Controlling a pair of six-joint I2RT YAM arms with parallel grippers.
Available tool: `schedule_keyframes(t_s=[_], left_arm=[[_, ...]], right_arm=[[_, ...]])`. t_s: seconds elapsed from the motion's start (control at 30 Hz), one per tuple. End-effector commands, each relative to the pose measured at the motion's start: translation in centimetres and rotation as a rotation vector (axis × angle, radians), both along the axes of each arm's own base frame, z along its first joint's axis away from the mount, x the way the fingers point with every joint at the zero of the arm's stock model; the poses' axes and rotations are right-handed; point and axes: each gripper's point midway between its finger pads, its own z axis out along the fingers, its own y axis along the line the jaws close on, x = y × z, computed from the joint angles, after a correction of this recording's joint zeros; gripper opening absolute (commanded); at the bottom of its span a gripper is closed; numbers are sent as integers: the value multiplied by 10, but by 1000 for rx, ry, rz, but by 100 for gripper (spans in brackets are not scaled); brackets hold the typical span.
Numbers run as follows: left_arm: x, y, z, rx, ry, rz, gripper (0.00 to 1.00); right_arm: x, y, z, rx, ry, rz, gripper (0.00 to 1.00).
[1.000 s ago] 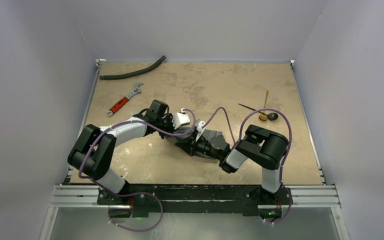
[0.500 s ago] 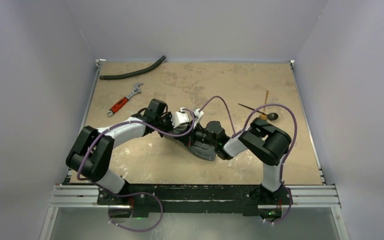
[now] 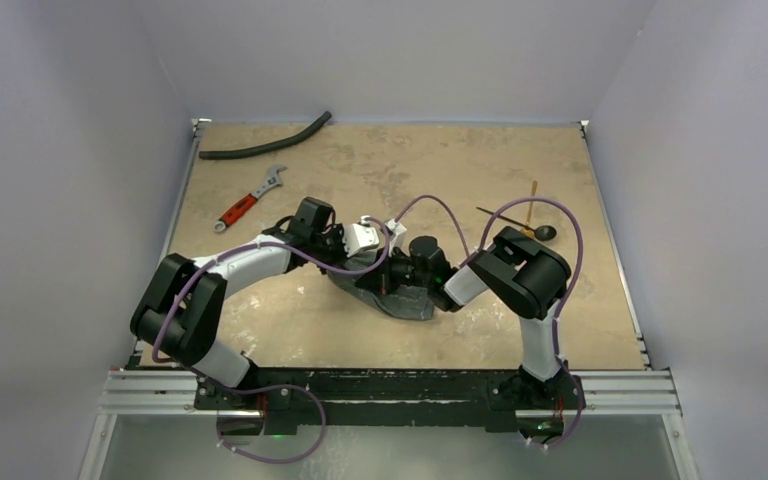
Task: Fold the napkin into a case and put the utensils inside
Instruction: Grasp the top corner of the smaller rectangle folded napkin from the folded napkin.
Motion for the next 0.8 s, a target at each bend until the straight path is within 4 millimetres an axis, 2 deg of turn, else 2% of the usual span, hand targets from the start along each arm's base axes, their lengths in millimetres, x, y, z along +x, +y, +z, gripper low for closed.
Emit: schedule_keyframes(t_s=[0.0,0.23,0.43,0.6,0.77], left_arm=[[0,-5,12,-33,-38,-35,0],[-5,-4,8,-31,-34,-47,0],[-7,-3,8,-28,-35,-60,0],[-10,-2,7,-29,-33,-60,0],[-13,-2,5,-29,-30,-70,0]], right_arm=[[-7,-1,8,13,39,23,0],[-6,-2,36,46,-51,40,0],[-2,4,38,46,-9,36,0],[19,-5,27,-2,46,-55,0],[30,-7,31,-14,21,-72,0]])
